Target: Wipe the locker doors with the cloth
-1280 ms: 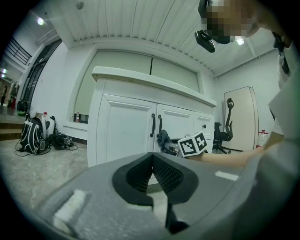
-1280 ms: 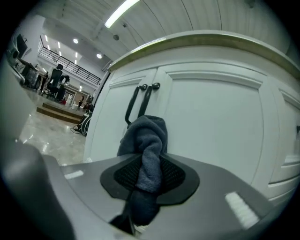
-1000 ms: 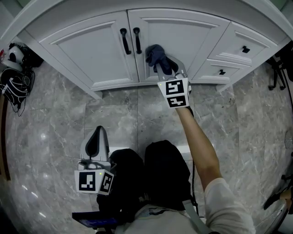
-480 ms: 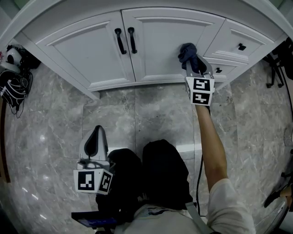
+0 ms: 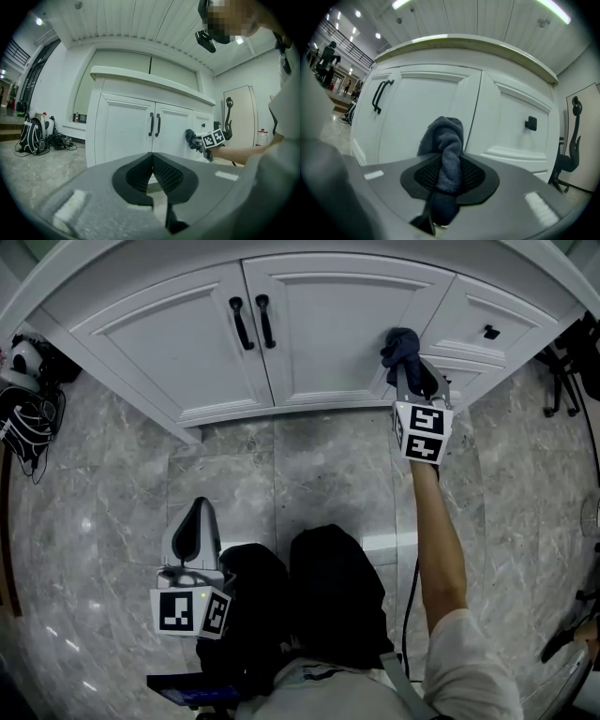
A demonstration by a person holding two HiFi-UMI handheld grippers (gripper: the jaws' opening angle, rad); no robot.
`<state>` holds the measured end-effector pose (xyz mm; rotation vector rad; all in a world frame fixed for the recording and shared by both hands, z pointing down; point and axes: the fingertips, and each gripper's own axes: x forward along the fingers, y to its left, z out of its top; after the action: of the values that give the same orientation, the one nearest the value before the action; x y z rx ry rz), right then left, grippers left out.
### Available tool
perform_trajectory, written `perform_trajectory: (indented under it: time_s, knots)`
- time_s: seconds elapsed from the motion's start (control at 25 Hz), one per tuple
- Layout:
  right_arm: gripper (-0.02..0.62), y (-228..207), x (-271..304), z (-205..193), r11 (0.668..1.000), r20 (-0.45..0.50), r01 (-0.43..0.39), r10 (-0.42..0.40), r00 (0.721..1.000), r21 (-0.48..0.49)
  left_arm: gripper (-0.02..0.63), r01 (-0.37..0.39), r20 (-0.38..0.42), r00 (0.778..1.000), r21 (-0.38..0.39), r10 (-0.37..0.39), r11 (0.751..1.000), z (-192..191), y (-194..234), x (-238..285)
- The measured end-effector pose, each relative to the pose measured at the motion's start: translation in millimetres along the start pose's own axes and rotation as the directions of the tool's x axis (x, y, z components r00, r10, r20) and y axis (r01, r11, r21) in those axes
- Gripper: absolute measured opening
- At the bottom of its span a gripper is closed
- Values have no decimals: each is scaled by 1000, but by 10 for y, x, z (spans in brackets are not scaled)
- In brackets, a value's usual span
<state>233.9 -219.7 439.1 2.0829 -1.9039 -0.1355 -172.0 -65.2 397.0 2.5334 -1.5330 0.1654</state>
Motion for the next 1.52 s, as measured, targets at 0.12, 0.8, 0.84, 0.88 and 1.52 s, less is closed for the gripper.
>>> perform_trajectory:
  time_s: [0.12,0.8,0.84,0.88,1.52]
  knots:
    - [97,307,-172,152,995,49,-86,88,995,-44,2,3,-4,1000,-4,-3,1000,-19,-18,27]
    - [98,2393,342,-242,901,-50,-434,433,900,-11,2,-22,-14,1000,-1,22,1000,-32,101,-32]
    - [100,2362,381,-254,902,-56,-432,431,900,6,2,-25,-15,1000,-1,25,1000,-33,116,-30]
    - [100,2322,399,-262,904,-60,-426,426,903,11,2,-26,-15,1000,-1,26,1000,-32,128,-26]
    - [98,663,300,-707,992,-155,-119,123,980,29,2,-7,-20,1000,-3,7,1000,-58,68,8]
